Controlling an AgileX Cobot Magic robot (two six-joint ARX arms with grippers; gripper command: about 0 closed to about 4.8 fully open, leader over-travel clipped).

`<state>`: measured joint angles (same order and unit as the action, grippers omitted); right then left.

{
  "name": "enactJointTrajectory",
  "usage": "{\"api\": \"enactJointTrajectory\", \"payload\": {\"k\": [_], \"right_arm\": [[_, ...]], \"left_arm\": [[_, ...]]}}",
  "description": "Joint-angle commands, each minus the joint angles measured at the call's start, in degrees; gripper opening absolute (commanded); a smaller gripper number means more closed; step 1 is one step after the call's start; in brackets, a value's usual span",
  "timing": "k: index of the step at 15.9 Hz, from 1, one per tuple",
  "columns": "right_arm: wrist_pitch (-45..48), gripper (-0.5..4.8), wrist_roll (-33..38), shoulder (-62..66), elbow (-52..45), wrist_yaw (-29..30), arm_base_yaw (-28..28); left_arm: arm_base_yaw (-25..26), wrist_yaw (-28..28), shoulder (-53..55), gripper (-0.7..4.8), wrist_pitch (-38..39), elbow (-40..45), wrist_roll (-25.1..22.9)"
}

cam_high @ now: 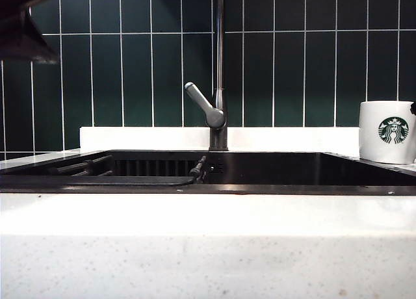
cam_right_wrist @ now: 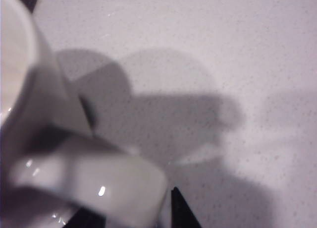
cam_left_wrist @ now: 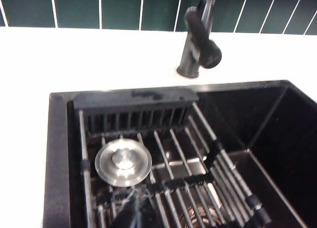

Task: Pick up the mug next to the sink, go to the faucet to get some water, pour the water into the sink, and finally put the mug back to its place.

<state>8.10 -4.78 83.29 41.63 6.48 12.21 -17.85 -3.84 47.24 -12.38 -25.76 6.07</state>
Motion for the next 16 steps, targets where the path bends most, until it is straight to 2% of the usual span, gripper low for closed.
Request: {"api": "enactJointTrajectory", "payload": {"k": [1, 6, 7, 8, 9, 11, 12, 16], "right_arm": [[-3.50, 1.81, -0.11, -2.99, 0.02, -0.37, 0.00], [-11.17, 1.80, 1.92, -10.80, 0.02, -0.42, 0.00], [-12.79, 1.63, 2.25, -12.20, 0.02, -0.42, 0.00], [-14.67, 0.95, 2.25, -13.92, 0.02, -0.50, 0.00], [-17.29, 0.71, 2.25, -16.74, 0.02, -0.33, 0.00], [-19.96, 0.70, 2.25, -20.20, 0.00, -0.11, -0.02], [-21.44, 0.43, 2.93, -22.73, -0.02, 0.37, -0.04], [-22.95, 0.40, 6.36, -30.45, -0.07, 1.42, -0.04]], "left_arm": [[-0.07, -0.04, -1.33, -0.06, 0.09, -0.17, -1.36], [-0.07, -0.04, -3.54, -0.06, 5.09, -0.17, -1.29], [-0.07, -0.02, -4.28, -0.06, 6.29, -0.17, -1.33], [-0.07, -0.02, -5.42, -0.06, 7.52, -0.17, -1.36], [-0.07, -0.04, -7.74, -0.06, 9.14, -0.17, -1.36], [-0.07, -0.04, -11.82, -0.06, 11.74, -0.17, -1.31], [-0.07, -0.04, -14.88, -0.06, 14.01, -0.17, -1.31], [-0.07, 0.00, -24.50, -0.06, 20.57, -0.17, -1.31]]}}
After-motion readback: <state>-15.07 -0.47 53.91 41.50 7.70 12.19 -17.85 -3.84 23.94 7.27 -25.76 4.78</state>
